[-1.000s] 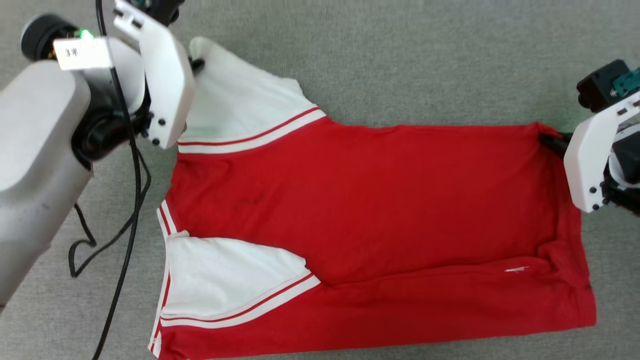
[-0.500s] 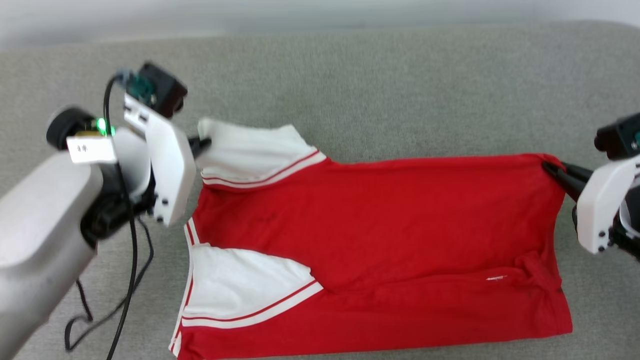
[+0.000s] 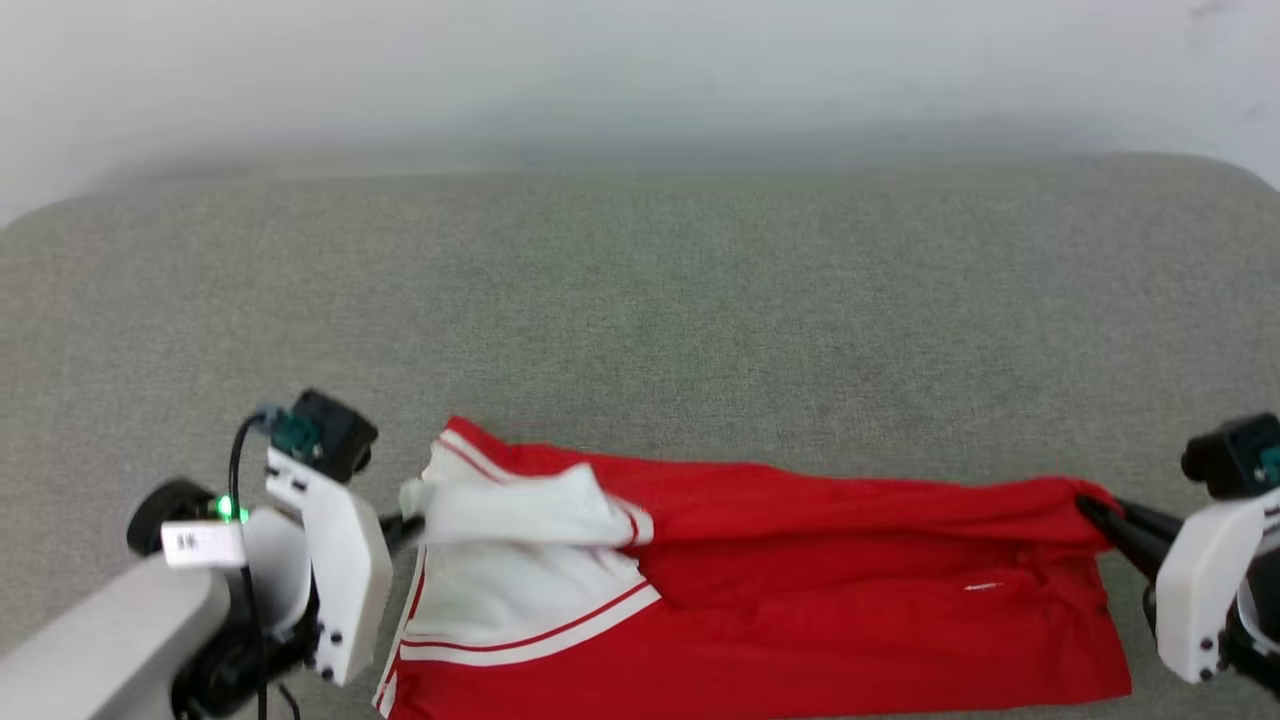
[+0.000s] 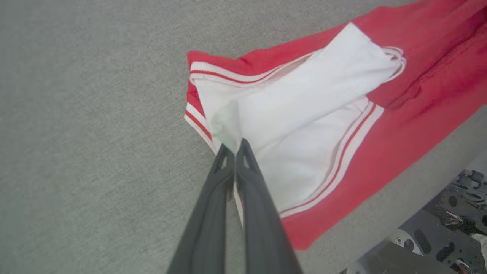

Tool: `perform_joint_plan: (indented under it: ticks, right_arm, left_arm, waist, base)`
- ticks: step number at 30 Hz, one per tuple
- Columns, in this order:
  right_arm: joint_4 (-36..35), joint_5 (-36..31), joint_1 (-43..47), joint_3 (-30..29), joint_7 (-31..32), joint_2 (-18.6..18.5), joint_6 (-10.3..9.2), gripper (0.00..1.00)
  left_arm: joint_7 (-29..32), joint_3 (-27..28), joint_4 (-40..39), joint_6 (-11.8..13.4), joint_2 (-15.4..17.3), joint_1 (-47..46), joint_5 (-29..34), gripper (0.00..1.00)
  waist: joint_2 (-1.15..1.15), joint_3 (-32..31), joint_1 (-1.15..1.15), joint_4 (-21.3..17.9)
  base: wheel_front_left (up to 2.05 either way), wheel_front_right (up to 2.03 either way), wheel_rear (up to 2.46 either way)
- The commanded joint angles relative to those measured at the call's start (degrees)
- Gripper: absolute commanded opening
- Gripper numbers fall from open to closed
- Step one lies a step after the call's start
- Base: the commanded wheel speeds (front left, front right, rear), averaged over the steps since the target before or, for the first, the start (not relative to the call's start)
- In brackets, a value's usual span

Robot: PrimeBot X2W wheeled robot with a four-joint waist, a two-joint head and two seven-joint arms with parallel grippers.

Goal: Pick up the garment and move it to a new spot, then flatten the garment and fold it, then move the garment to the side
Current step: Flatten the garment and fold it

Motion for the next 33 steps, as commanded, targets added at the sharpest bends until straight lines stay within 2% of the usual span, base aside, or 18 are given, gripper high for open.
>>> perform_joint_plan:
  ticks: [1, 8, 17, 18, 19, 20, 25, 26, 33]
  right_arm:
    - [-0.5, 0.2, 1.8, -0.9, 0.0, 0.0, -0.07, 0.00]
    - [-3.2, -0.1, 12.0, -6.2, 1.5, 1.3, -0.07, 0.00]
    - [0.8, -0.2, 15.5, -7.7, 3.0, 5.2, -0.07, 0.00]
    - [1.3, 0.1, 15.4, -8.0, 2.7, 5.5, -0.07, 0.00]
    - [1.4, 0.3, 15.4, -8.2, 2.4, 5.7, -0.07, 0.41]
    - [1.2, 0.4, 15.3, -8.5, 1.5, 5.8, -0.07, 1.00]
    - [-3.7, 4.4, 16.4, -10.0, -0.8, 4.9, -0.06, 1.00]
    - [-7.3, 6.5, 16.6, -12.0, -1.7, 2.7, -0.07, 1.00]
    - [-10.4, 8.0, 17.1, -17.1, 0.9, -1.8, -0.06, 1.00]
  left_arm:
    - [-0.7, -0.2, -0.4, 0.6, 0.5, 1.6, -0.5, 0.00]
    - [-2.9, -2.0, -0.3, 2.5, -0.1, 8.8, -2.2, 0.00]
    - [-6.0, -3.0, 6.6, 1.4, -4.5, 11.8, -3.8, 0.00]
    - [-6.6, -2.8, 7.1, 1.2, -4.9, 12.0, -3.9, 0.20]
    - [-7.3, -2.6, 7.6, 1.3, -5.1, 12.2, -3.7, 0.79]
    - [-8.4, -2.3, 7.8, 1.6, -5.1, 12.3, -3.3, 1.00]
    - [-14.2, -0.5, 6.1, 3.5, -4.5, 13.2, -1.6, 1.00]
    - [-17.9, 0.3, 5.0, 5.8, -4.8, 13.8, 0.3, 1.00]
    - [-29.0, 4.1, 3.6, 12.0, -5.8, 14.5, 4.3, 1.00]
  waist:
    - [0.00, -0.6, 0.01, 0.4]
    - [0.00, -1.0, 0.01, 1.3]
    - [0.00, 0.1, 0.01, 0.6]
    - [0.00, 0.0, 0.01, 0.5]
    - [0.00, 0.0, 0.01, 0.4]
    - [0.00, -0.2, 0.01, 0.3]
    - [0.00, -1.5, 0.01, 0.2]
    - [0.00, -2.2, 0.01, 0.3]
    - [0.00, -3.0, 0.01, 1.0]
  base:
    - [0.00, 0.00, 0.00]
    - [0.00, 0.00, 0.00]
    - [0.00, 0.00, 0.00]
    - [0.00, 0.00, 0.00]
    - [0.00, 0.00, 0.00]
    - [0.00, 0.00, 0.00]
    - [0.00, 0.00, 0.00]
    - [0.00, 0.00, 0.00]
    - [0.00, 0.00, 0.00]
